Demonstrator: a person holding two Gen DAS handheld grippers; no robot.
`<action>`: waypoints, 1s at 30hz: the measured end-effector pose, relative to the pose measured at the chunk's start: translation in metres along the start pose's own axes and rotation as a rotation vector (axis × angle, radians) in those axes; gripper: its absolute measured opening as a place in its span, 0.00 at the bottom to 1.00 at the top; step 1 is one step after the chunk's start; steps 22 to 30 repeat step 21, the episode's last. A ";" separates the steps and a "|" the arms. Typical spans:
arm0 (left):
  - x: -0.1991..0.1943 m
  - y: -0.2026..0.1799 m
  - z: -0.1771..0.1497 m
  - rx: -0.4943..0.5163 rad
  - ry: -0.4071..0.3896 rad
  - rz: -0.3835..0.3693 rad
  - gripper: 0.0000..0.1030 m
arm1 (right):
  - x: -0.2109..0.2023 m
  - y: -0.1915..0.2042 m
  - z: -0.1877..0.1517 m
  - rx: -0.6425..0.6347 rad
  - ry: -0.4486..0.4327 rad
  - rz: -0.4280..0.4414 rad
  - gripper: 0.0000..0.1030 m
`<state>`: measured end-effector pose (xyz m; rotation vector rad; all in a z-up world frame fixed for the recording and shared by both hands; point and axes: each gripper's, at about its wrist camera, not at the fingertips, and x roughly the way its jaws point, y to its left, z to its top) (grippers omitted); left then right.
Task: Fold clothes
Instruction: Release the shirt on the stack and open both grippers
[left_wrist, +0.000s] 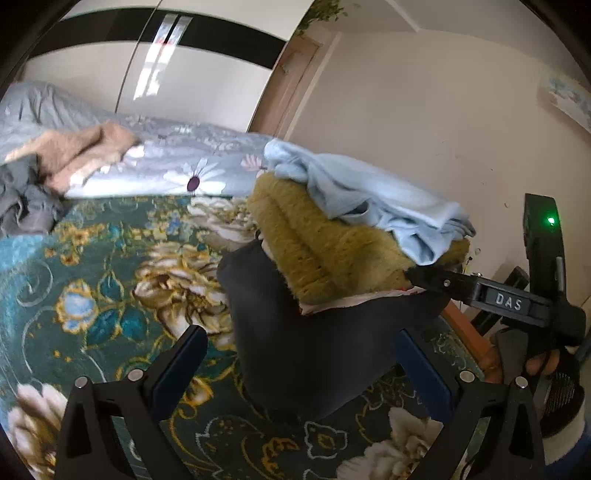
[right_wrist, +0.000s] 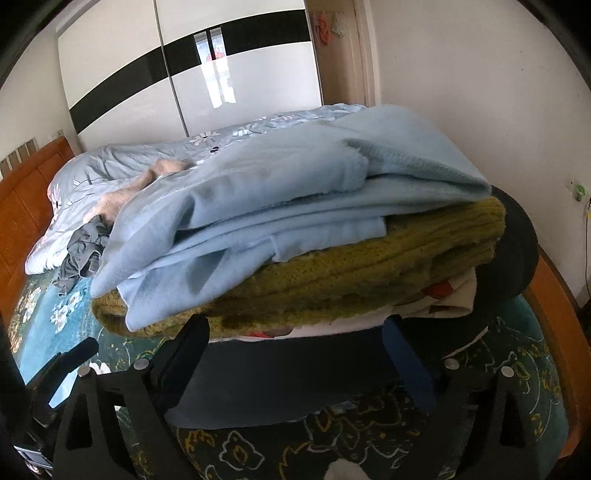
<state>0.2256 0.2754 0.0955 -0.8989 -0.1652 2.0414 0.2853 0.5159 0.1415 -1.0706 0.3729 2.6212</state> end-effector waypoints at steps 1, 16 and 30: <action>0.002 0.001 0.000 -0.007 0.002 0.001 1.00 | 0.001 0.001 0.000 -0.003 0.000 -0.010 0.96; -0.013 -0.008 0.007 0.059 -0.138 0.098 1.00 | 0.009 0.014 0.000 0.007 0.011 -0.106 1.00; -0.019 -0.007 0.008 0.060 -0.156 0.098 1.00 | 0.005 0.016 -0.001 0.011 0.020 -0.102 1.00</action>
